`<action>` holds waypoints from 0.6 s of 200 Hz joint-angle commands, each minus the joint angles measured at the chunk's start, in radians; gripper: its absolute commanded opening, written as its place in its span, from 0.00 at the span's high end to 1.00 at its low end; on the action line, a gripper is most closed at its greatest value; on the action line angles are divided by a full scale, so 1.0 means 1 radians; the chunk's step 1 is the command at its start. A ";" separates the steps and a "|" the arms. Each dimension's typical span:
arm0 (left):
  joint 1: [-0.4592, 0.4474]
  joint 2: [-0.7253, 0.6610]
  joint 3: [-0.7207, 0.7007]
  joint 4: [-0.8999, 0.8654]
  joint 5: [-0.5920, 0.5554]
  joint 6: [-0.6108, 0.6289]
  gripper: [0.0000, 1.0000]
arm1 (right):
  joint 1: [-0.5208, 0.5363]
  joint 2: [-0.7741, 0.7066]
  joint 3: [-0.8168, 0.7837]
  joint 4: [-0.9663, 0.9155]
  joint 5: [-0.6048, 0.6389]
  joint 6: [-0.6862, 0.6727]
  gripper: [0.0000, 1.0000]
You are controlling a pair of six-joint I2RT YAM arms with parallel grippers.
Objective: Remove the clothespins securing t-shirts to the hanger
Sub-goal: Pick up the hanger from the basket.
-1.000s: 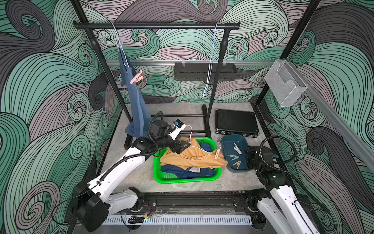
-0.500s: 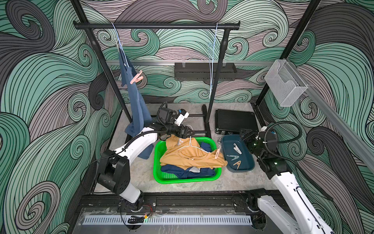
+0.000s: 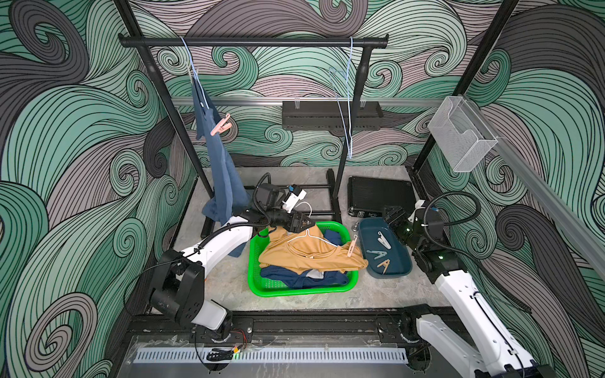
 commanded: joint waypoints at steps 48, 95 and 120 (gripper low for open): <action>-0.033 0.007 -0.018 0.055 -0.040 -0.024 0.46 | -0.002 -0.012 0.028 0.026 -0.020 -0.005 0.34; -0.041 0.008 -0.031 0.051 -0.047 -0.023 0.55 | -0.001 -0.016 0.025 0.029 -0.028 -0.005 0.34; -0.044 -0.003 -0.033 0.057 -0.055 -0.029 0.70 | -0.001 -0.018 0.024 0.028 -0.032 -0.024 0.34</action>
